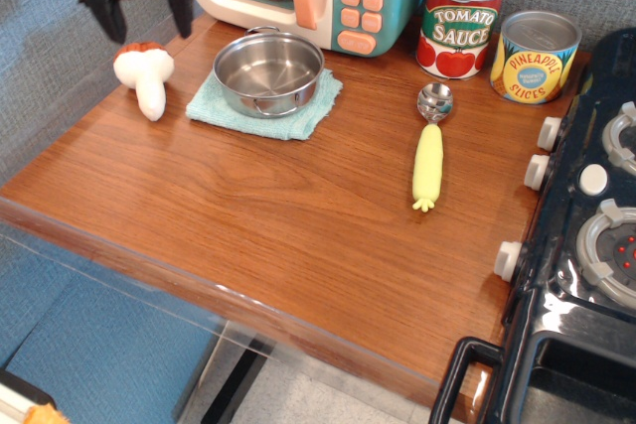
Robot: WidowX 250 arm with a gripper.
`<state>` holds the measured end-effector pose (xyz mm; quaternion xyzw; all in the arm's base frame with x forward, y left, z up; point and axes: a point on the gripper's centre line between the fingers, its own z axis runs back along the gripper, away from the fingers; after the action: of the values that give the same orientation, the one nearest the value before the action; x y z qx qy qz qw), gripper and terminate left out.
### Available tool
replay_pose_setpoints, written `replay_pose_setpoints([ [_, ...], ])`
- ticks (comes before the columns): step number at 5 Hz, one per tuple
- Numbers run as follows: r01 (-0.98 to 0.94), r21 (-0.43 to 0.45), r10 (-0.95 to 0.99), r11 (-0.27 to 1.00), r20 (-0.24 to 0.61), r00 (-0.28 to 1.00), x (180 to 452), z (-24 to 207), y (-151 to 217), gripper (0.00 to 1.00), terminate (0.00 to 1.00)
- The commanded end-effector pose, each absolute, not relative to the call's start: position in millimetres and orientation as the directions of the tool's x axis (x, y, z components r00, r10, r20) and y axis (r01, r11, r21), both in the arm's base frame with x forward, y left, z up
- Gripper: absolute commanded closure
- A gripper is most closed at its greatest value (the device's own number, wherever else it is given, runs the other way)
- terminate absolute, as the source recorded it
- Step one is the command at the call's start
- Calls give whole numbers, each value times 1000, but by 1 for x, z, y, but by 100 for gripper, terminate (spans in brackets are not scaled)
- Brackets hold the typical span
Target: Move the baster to in front of the spoon.
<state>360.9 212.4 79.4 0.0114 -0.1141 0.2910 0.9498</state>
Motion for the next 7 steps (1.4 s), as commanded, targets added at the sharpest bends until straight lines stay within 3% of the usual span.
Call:
replay_pose_setpoints([
  [1, -674, -22, 656, 738, 259, 709, 351, 57, 239, 0, 0],
  [3, -680, -3, 664, 733, 221, 715, 347, 41, 235, 0, 0],
  [4, -661, -16, 644, 750, 242, 725, 348, 54, 230, 100, 0],
  [5, -635, -49, 622, 771, 272, 734, 344, 87, 220, 100, 0],
  [6, -598, 4, 574, 802, 274, 771, 327, 125, 184, 100, 0],
  [7, -474, 14, 459, 880, 230, 858, 310, 130, 138, 100, 0],
])
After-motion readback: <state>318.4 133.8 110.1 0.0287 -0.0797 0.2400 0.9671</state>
